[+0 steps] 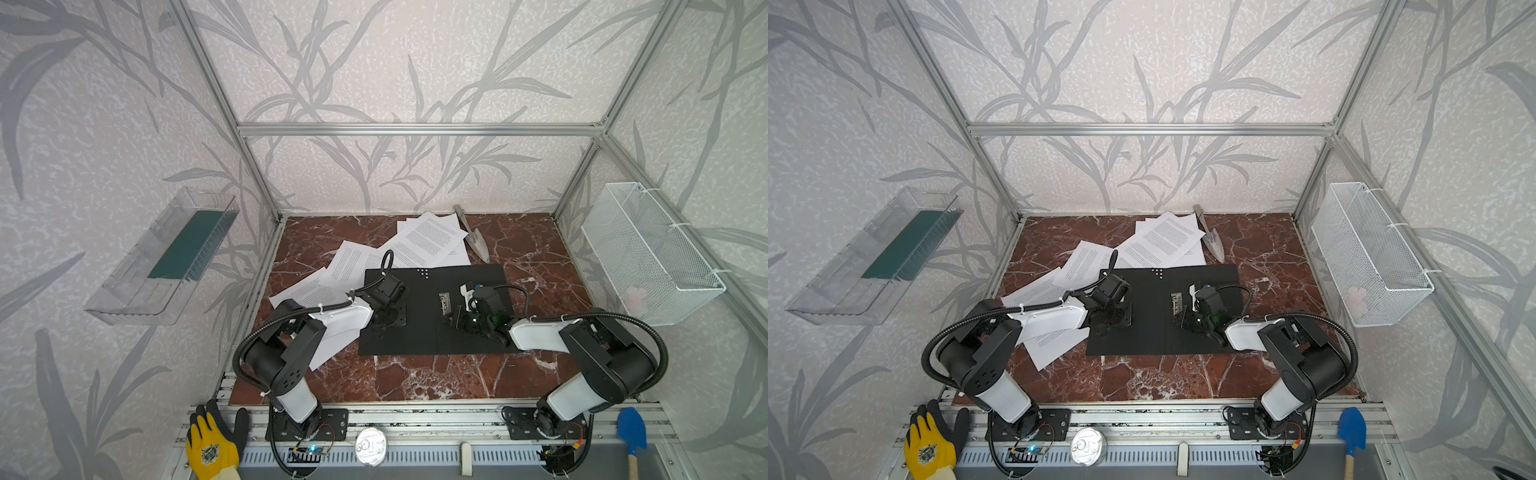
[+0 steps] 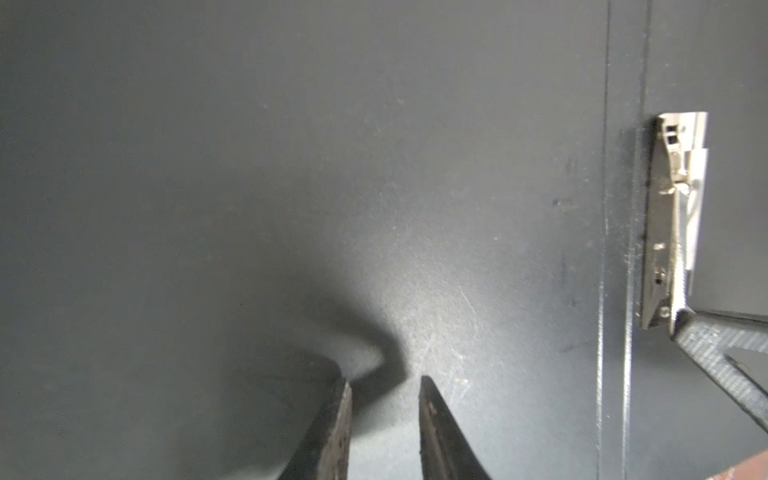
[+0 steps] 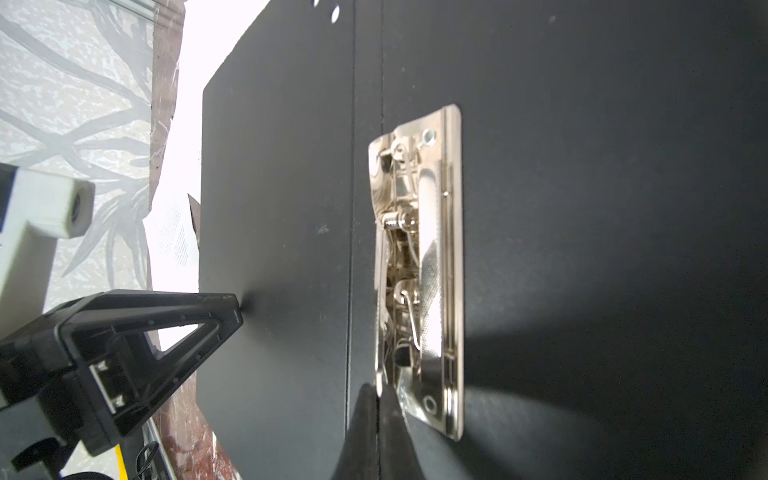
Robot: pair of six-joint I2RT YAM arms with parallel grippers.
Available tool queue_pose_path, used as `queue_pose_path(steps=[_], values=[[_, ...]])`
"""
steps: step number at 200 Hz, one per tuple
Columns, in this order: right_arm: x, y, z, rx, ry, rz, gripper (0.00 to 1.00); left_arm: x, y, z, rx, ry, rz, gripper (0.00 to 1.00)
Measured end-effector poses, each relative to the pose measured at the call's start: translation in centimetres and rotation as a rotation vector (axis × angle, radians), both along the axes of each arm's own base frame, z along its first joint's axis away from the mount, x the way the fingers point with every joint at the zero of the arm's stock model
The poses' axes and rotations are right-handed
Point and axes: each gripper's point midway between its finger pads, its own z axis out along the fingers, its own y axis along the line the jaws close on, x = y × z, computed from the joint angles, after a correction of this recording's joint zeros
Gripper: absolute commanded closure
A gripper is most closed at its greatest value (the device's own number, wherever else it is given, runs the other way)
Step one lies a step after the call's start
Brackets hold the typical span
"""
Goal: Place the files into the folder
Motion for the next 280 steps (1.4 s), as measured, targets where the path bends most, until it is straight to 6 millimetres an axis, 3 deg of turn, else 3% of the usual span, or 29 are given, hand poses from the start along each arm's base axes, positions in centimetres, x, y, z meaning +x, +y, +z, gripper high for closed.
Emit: queue_pose_path(steps=[116,202,211,227,251,280], values=[[1.2,-0.9,-1.2,-0.033,-0.086,-0.033,1.00,1.6,0.1,-0.2,0.047,-0.016,0.028,0.74],[0.8,-2.4,1.5,-0.009,-0.062,-0.045,1.00,2.4,0.2,-0.2,0.061,-0.042,0.043,0.75],[0.9,-2.3,1.6,-0.005,-0.055,-0.041,0.95,2.4,0.1,-0.2,0.060,-0.042,0.042,0.75],[0.7,-1.9,1.9,0.012,-0.042,-0.022,0.77,2.4,0.1,-0.2,0.057,-0.042,0.041,0.75],[1.0,-1.2,4.4,0.046,-0.095,0.021,0.56,2.4,0.1,-0.2,0.053,-0.042,0.040,0.74],[0.0,-1.3,6.2,0.048,-0.120,0.049,0.53,2.4,0.1,-0.2,0.046,-0.040,0.040,0.74]])
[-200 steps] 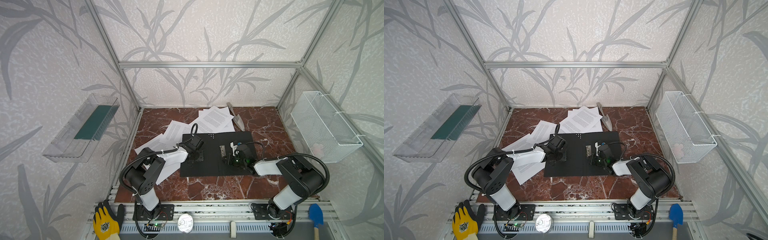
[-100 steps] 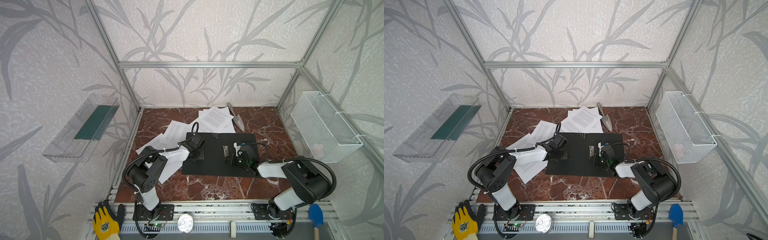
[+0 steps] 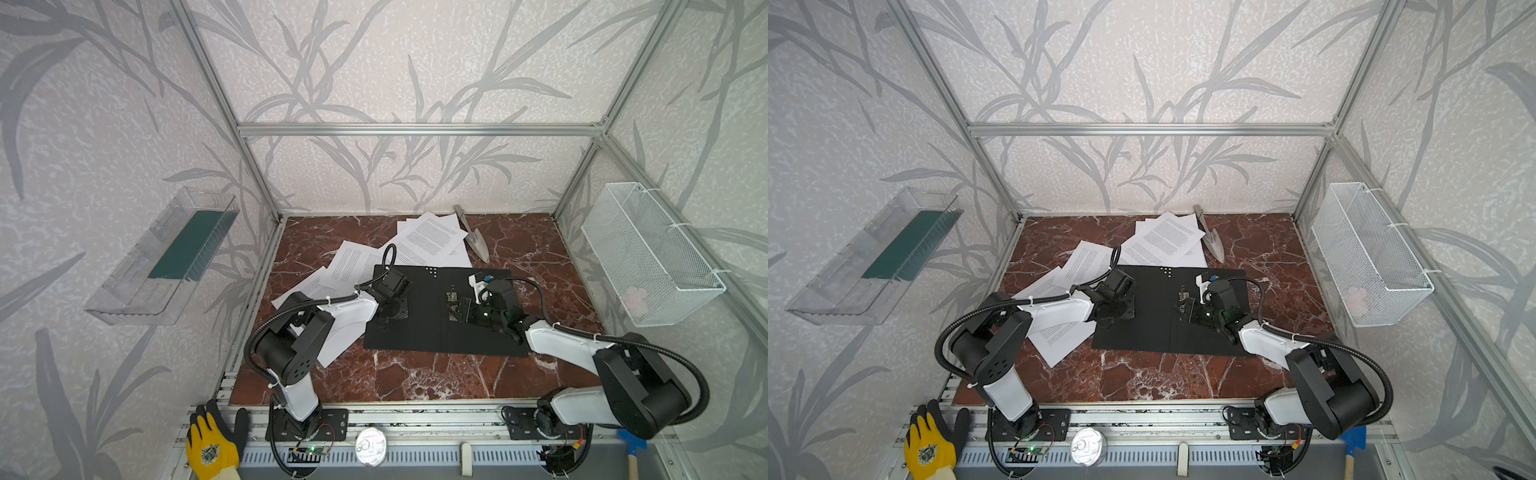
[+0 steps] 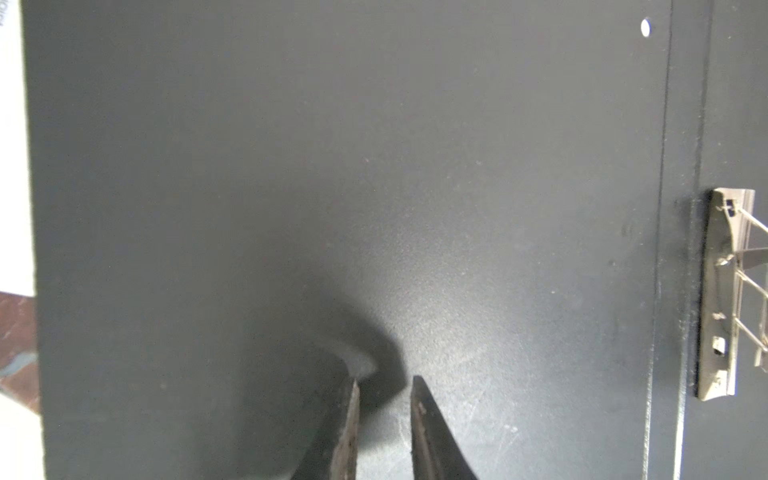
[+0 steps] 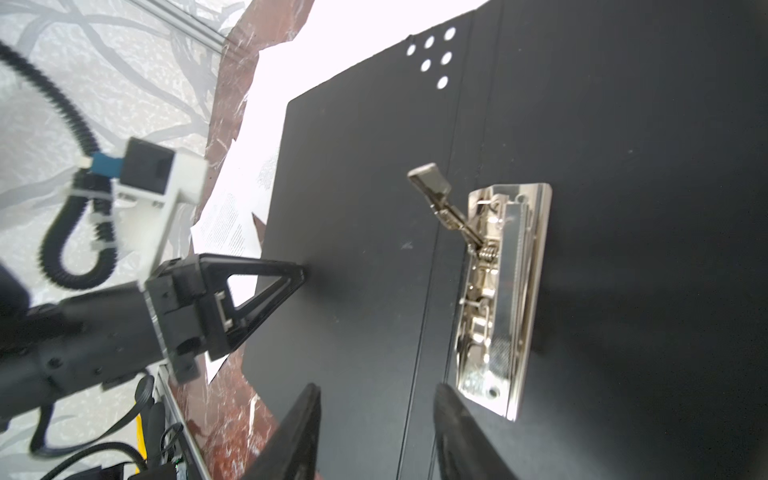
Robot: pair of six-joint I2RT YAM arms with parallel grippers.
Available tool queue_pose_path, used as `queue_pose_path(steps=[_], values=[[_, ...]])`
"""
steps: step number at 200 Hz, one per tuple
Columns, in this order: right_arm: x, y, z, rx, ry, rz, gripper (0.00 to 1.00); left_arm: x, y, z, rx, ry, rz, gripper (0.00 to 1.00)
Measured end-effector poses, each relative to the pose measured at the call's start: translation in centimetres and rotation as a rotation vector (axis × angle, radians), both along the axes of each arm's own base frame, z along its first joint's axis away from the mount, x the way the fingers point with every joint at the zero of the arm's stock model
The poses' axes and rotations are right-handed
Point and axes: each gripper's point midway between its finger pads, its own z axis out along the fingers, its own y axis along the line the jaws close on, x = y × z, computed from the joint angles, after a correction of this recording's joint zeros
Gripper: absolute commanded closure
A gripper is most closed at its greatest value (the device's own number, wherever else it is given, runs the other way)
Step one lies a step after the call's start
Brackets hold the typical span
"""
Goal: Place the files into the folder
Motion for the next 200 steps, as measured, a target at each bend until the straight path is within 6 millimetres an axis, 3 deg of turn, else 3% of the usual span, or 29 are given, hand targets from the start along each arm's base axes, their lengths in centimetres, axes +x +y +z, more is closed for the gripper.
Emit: queue_pose_path(steps=[29,50,86,99,112,136,176,200], values=[[-1.2,-0.6,0.7,-0.015,-0.023,0.000,0.58,0.0,0.0,0.0,-0.007,-0.001,-0.002,0.74],[-2.3,-1.2,-0.6,-0.046,0.007,0.002,0.62,0.0,-0.1,0.1,-0.012,-0.001,-0.010,0.72],[-3.0,-1.6,-2.0,-0.083,0.042,0.005,0.58,-0.2,-0.6,0.2,-0.041,0.004,-0.038,0.68],[-2.8,-1.5,-2.4,-0.089,0.052,0.004,0.63,-0.4,-0.8,0.2,-0.052,0.010,-0.047,0.67],[-2.3,-1.2,-2.8,-0.092,0.065,0.004,0.70,-0.4,-0.9,0.2,-0.060,0.013,-0.050,0.66],[-0.6,-0.4,-3.0,-0.094,0.074,0.001,0.73,-0.4,-1.0,0.3,-0.064,0.013,-0.058,0.65],[3.5,1.3,-1.7,-0.072,0.042,-0.003,0.75,-0.4,-1.0,0.3,-0.062,0.010,-0.068,0.65],[6.0,1.0,-1.2,-0.056,0.033,-0.017,0.78,-0.5,-1.0,0.3,-0.063,0.011,-0.069,0.65]])
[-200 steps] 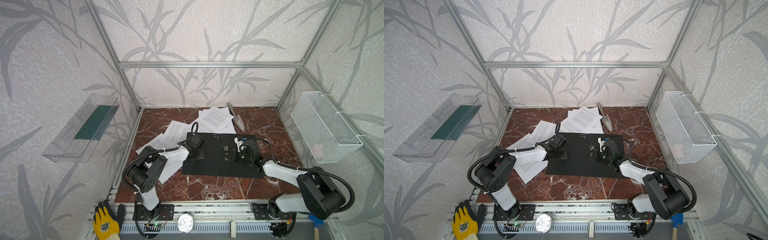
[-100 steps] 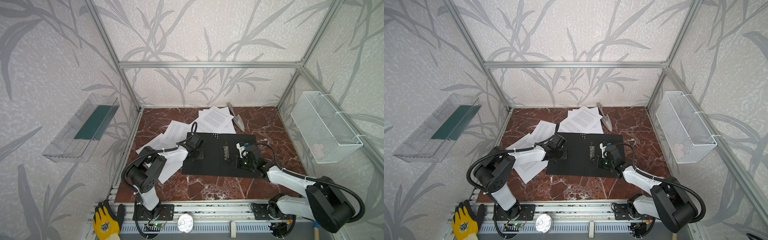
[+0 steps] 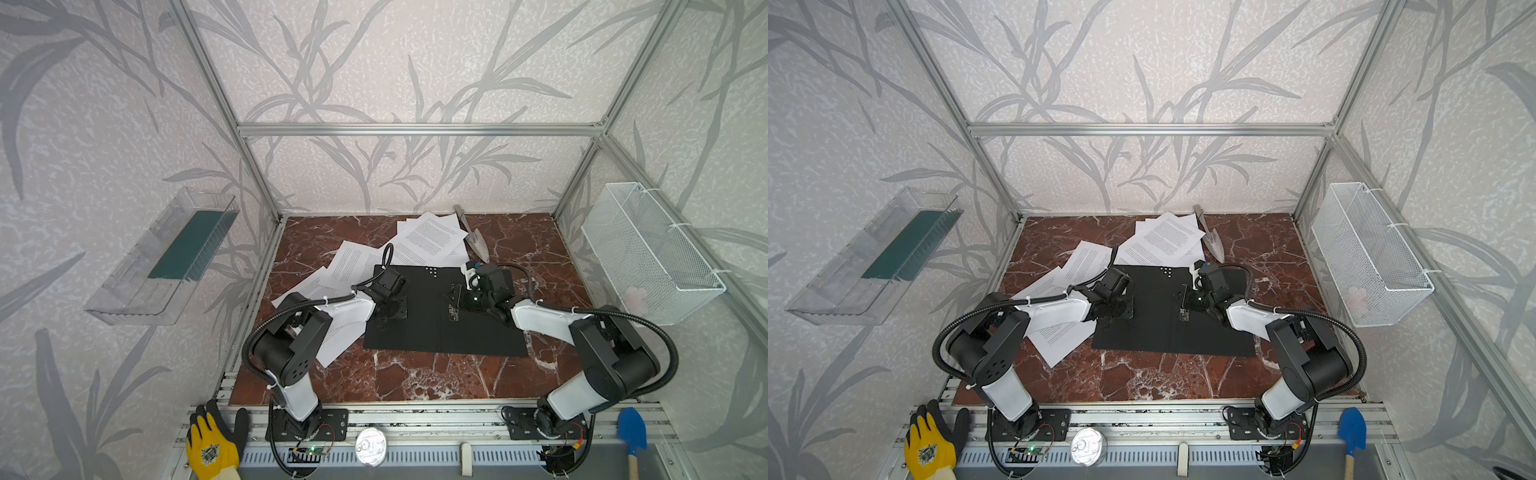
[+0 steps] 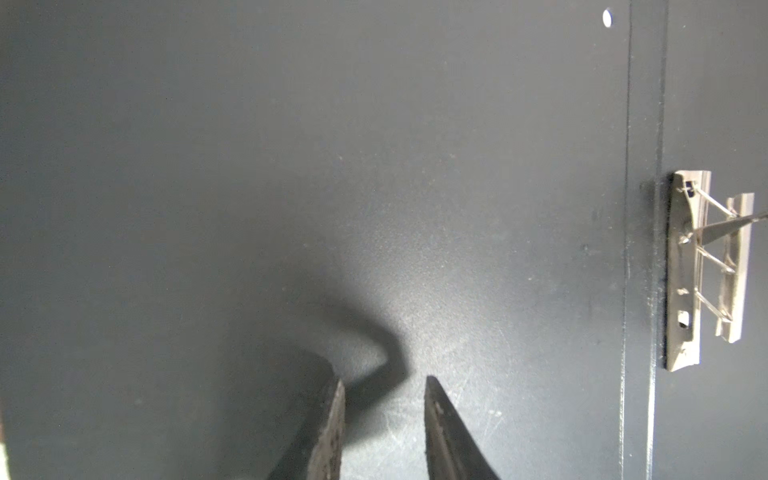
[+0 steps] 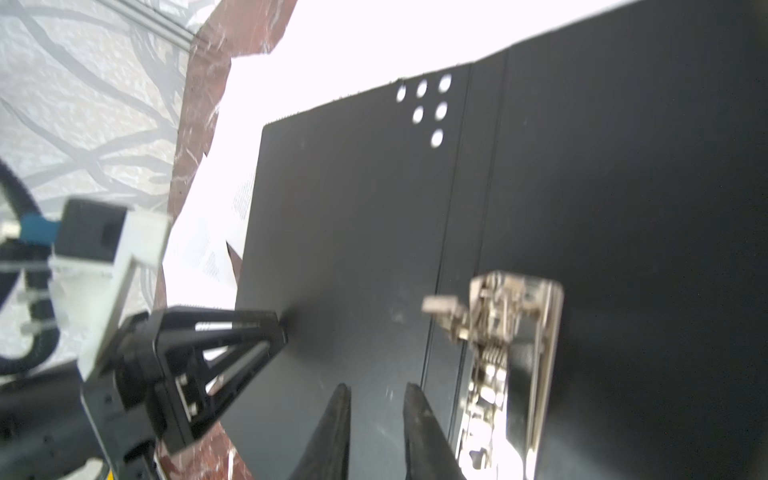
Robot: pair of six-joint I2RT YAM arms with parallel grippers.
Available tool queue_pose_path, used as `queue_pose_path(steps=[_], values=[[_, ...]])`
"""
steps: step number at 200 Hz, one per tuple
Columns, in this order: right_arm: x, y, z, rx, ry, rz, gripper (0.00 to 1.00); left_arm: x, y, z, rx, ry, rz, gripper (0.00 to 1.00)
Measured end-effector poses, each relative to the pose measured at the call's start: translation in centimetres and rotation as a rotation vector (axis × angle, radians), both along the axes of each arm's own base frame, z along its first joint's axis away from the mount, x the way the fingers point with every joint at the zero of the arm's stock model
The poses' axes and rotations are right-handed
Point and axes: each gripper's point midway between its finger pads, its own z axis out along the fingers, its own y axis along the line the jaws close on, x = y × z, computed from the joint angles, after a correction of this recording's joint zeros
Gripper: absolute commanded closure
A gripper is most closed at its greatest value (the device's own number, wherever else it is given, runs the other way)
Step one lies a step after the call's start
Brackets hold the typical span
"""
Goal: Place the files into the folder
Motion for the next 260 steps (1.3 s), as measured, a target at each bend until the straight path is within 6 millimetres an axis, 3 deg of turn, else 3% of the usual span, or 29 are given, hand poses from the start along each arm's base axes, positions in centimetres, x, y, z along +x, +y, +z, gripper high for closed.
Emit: queue_pose_path(steps=[36,68,130,149,177,196,214,260], values=[[3.5,-1.1,-0.7,0.053,0.008,0.009,0.81,0.0,0.0,0.0,-0.002,0.001,0.000,0.65],[4.9,-0.8,-2.3,0.116,0.036,0.058,0.79,0.0,0.0,0.1,-0.004,0.001,-0.001,0.64],[5.7,0.2,-0.8,0.143,-0.007,0.115,0.54,-1.1,-0.3,1.0,-0.039,0.031,-0.023,0.39],[5.5,0.4,0.5,0.129,-0.028,0.121,0.51,-1.9,0.0,2.6,-0.062,0.027,-0.021,0.29],[4.1,2.6,4.2,0.083,-0.095,0.169,0.41,-2.0,0.7,7.9,-0.122,-0.070,0.024,0.14],[2.3,6.0,7.1,0.064,-0.162,0.249,0.35,-2.0,2.1,11.3,-0.153,-0.159,0.082,0.01],[0.4,8.6,8.2,0.041,-0.185,0.317,0.29,-2.8,4.8,12.8,-0.163,-0.206,0.159,0.00],[-4.7,11.2,5.6,-0.096,-0.114,0.450,0.16,-5.9,14.3,11.0,-0.095,-0.147,0.468,0.00]])
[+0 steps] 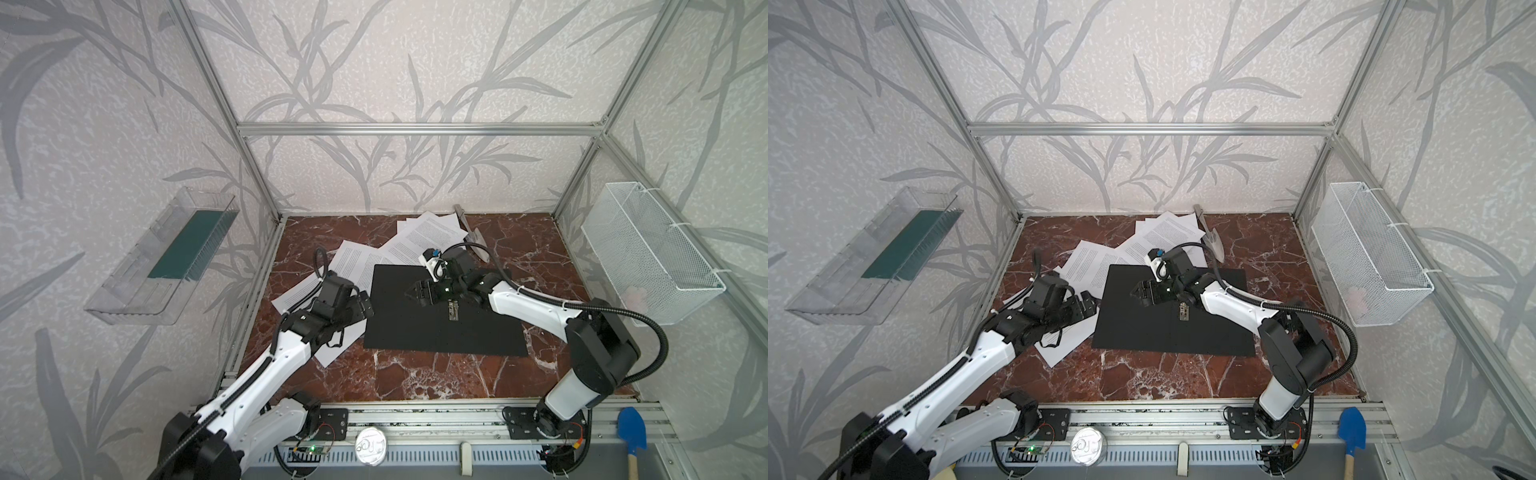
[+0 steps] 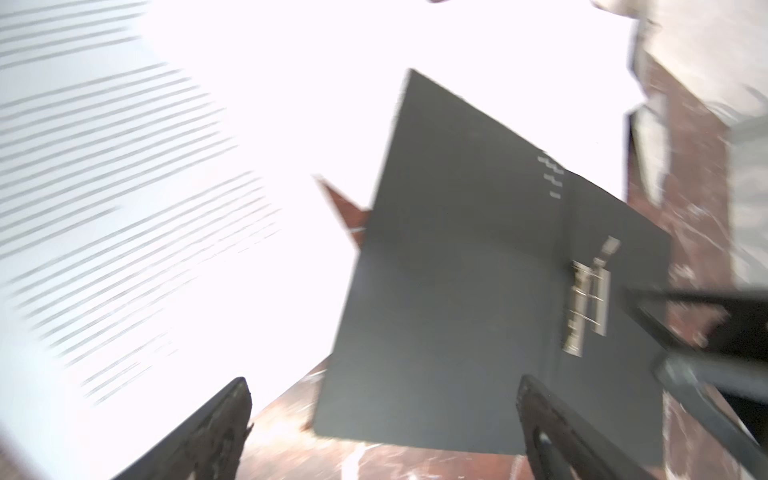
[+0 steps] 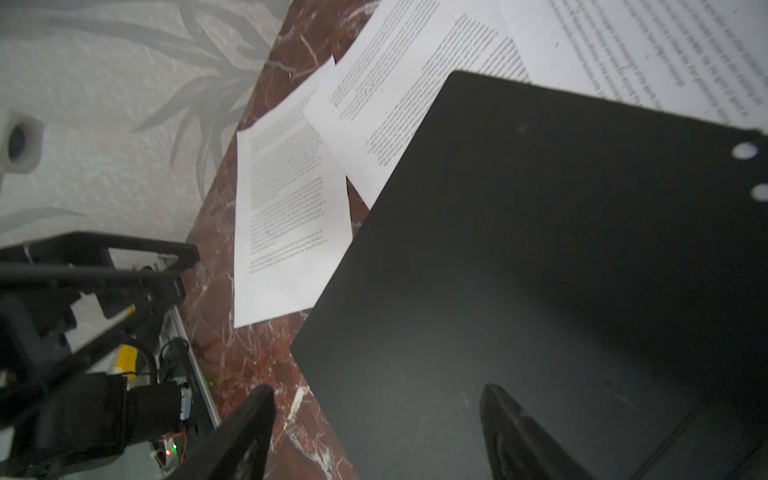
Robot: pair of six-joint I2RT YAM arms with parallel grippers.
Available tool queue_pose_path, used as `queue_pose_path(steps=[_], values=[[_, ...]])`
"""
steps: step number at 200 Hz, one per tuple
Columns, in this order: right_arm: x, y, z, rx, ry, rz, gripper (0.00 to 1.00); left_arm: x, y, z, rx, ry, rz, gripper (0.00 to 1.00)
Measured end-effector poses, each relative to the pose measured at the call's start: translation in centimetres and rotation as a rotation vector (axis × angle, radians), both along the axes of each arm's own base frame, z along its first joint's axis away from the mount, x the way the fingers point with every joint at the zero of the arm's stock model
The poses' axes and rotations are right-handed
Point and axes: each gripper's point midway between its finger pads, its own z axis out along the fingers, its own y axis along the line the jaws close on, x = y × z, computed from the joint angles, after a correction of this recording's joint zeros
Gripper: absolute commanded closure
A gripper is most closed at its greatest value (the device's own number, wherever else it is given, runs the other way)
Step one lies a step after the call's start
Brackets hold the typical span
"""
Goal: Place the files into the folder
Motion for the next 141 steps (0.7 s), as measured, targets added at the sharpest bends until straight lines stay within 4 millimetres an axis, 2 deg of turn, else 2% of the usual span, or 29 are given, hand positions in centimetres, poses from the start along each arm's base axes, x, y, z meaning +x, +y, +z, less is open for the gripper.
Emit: queue_pose_path(steps=[29,47,58,80,100,141], values=[[-2.5,1.2,-1.4,-0.065,0.011,0.077,0.07,-2.8,4.6,-2.2,0.009,0.094,0.191,0.00],[-3.8,1.9,-2.6,-0.091,0.029,0.119,0.00,-4.3,6.7,-3.8,0.004,0.149,0.293,0.00],[-4.4,2.4,-3.6,-0.110,0.037,0.146,0.01,-5.3,7.6,-5.1,-0.004,0.185,0.345,0.00],[-5.6,3.0,-6.3,-0.154,0.073,0.190,0.01,-6.7,8.4,-7.3,-0.015,0.243,0.402,0.00],[-6.3,3.3,-7.9,-0.174,0.100,0.214,0.01,-7.2,8.5,-8.3,-0.020,0.260,0.416,0.00],[-6.4,3.5,-8.2,-0.172,0.090,0.232,0.00,-6.9,8.6,-9.5,-0.062,0.224,0.440,0.00]])
